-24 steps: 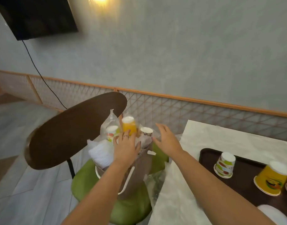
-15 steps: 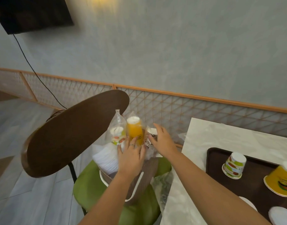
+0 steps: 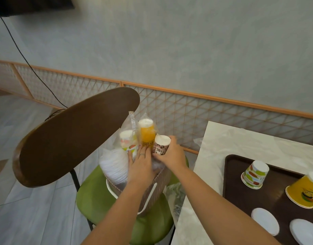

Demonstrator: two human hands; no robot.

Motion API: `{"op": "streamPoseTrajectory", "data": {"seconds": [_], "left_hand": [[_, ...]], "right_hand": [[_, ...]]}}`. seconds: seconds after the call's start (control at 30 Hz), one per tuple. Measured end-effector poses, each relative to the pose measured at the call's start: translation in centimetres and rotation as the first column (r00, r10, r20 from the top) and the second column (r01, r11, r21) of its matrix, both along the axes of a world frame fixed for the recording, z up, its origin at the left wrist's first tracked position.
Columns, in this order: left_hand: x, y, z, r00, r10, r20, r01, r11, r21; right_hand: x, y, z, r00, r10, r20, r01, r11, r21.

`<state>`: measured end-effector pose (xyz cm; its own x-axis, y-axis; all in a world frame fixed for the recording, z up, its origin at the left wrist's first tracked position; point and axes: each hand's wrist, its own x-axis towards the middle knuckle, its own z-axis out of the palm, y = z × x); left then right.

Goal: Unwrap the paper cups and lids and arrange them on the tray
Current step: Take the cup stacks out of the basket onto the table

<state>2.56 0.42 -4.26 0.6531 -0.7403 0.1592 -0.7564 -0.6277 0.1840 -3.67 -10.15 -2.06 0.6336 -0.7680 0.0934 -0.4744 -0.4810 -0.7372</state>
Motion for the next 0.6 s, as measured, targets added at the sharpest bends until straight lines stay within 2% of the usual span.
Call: {"op": "streamPoseTrajectory", "data": {"seconds": [0.17,0.27,0.43,0.6], "left_hand": [[-0.2,0.2,0.7,0.998,-0.003,-0.058,0.004,1.000,0.023],[-0.4,0.3,0.9,0.995,-0.013,-0.095,0.011,1.000,-0.019],[-0.4,0.1,0.8,0.993,-0.002,-0.120,-0.005,0.998,-0.055],[-0.3,0.0,1.4,0.945,-0.073,-0.320,-0.033,0.950,-0.312]], "right_hand": [[-0.1,0.3,1.5,0.979,-0.005,0.203,-0.005,0.999,0.047],[0.0,0.2,4.5,0.935,0.037,0.353,-0.031,0.999,-0.025],[0.0,0.6,8.7,0.892,0.158,0.423,-0.109,0.984,-0.138],[-0.9,1.2,9.5,0.840,0.155,0.520,-0.091,0.985,-0.146]]}}
